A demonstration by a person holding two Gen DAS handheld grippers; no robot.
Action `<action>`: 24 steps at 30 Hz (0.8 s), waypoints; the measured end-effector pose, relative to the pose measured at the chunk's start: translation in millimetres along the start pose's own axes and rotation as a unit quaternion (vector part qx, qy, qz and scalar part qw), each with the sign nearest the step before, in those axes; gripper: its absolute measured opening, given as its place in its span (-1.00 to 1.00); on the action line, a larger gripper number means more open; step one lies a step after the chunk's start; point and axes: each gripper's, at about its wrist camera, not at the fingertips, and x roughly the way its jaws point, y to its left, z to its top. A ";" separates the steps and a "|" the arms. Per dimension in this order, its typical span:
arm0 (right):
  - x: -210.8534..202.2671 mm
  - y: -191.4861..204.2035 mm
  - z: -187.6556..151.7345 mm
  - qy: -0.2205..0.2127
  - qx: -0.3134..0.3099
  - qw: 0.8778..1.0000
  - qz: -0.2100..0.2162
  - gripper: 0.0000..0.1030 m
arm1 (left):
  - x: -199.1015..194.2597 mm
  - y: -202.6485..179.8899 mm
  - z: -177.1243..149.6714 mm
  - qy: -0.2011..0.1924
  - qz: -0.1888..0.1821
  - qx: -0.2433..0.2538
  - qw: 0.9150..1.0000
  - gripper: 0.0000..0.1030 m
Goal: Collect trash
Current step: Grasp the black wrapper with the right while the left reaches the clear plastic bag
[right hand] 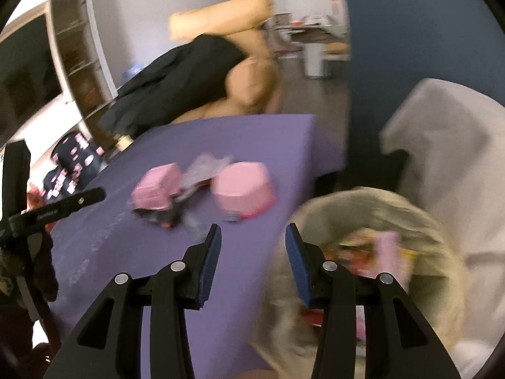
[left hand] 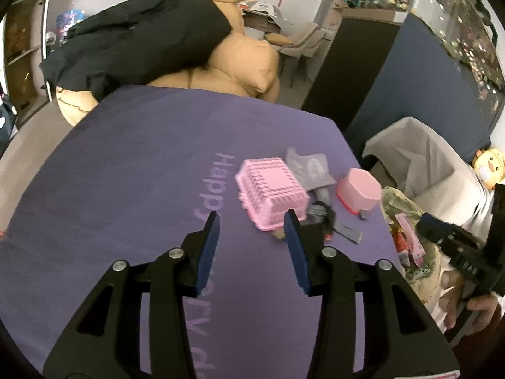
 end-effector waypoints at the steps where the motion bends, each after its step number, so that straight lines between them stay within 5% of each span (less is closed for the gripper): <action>1: 8.6 10.0 -0.1 0.006 -0.005 1.000 0.007 -0.22 | -1.4 5.1 0.8 -0.001 0.001 -0.003 1.000 -0.21; 9: 78.2 77.3 23.2 0.039 -0.077 0.996 0.035 -0.22 | 1.0 17.9 23.8 -0.013 -0.034 0.032 0.999 -0.21; 14: 109.8 75.7 29.6 0.075 -0.072 0.994 0.034 -0.22 | 16.6 10.5 50.0 0.000 -0.091 0.077 0.993 -0.07; 18: 109.0 68.2 27.9 0.091 -0.055 0.992 0.068 -0.65 | 47.6 -5.8 74.4 0.024 -0.105 0.115 0.987 -0.06; 24: 79.9 55.4 8.6 0.096 -0.027 0.994 0.054 -0.65 | 107.5 -29.8 97.4 0.095 -0.108 0.110 0.983 -0.10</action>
